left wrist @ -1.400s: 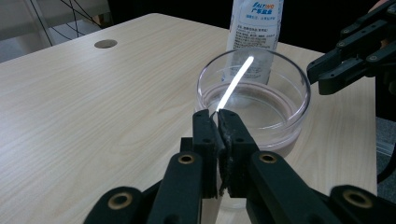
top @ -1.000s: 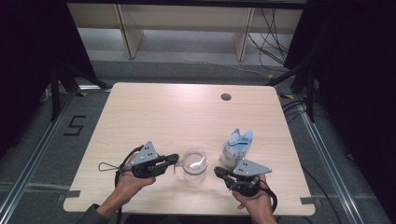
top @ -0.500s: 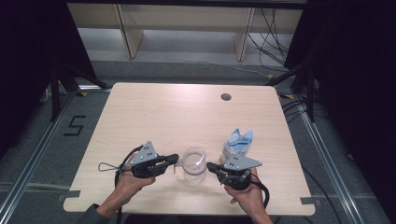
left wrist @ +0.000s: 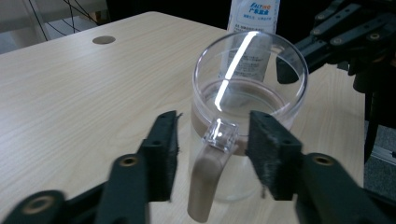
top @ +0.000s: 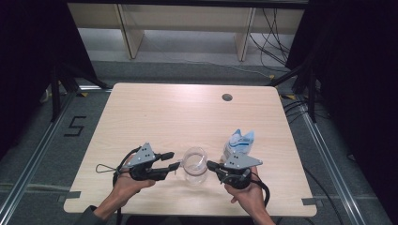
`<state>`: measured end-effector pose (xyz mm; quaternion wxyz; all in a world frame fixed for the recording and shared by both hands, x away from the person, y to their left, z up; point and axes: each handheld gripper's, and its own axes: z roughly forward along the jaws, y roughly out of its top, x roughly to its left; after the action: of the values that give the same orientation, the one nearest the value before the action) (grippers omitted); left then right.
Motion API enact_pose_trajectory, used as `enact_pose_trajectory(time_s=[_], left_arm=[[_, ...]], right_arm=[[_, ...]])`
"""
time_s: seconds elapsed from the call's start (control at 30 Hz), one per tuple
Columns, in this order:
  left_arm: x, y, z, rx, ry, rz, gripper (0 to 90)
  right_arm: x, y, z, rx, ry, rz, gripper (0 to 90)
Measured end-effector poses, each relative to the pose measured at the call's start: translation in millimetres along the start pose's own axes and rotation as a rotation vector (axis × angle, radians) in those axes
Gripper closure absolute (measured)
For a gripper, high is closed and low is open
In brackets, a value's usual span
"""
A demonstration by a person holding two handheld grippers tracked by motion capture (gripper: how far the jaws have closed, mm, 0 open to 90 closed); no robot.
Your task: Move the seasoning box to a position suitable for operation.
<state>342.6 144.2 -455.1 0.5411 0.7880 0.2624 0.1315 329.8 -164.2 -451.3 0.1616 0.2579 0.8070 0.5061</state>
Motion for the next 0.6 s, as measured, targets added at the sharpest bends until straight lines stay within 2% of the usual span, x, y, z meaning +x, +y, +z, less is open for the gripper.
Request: enact_pose_trajectory(time_s=[0.07, 0.1, 0.13, 0.23, 0.43, 0.6], left_arm=[[-0.5, -2.3, -3.5, 0.002, 0.004, 0.005, 44.9], [-0.9, -3.7, -4.8, -0.002, -0.001, 0.009, 44.3], [-1.8, -4.7, -6.4, 0.003, 0.008, 0.012, 43.1], [-3.0, -8.2, -10.0, 0.010, 0.012, 0.019, 39.2], [-1.6, -17.9, -10.4, 0.029, 0.029, -0.002, 34.6], [0.2, -25.4, -10.6, 0.042, 0.049, -0.014, 32.5]], right_arm=[[-0.5, 1.4, 0.3, -0.004, -0.007, -0.018, 89.9], [0.4, 1.6, 0.2, -0.001, -0.008, 0.000, 89.9], [0.3, 2.3, 0.5, -0.004, -0.007, -0.008, 89.9], [2.7, 3.5, 0.4, 0.002, 0.002, 0.021, 89.9], [2.0, 5.8, 1.5, 0.000, 0.016, 0.003, 89.8], [1.8, 7.6, 1.3, -0.007, 0.000, -0.006, 89.8]])
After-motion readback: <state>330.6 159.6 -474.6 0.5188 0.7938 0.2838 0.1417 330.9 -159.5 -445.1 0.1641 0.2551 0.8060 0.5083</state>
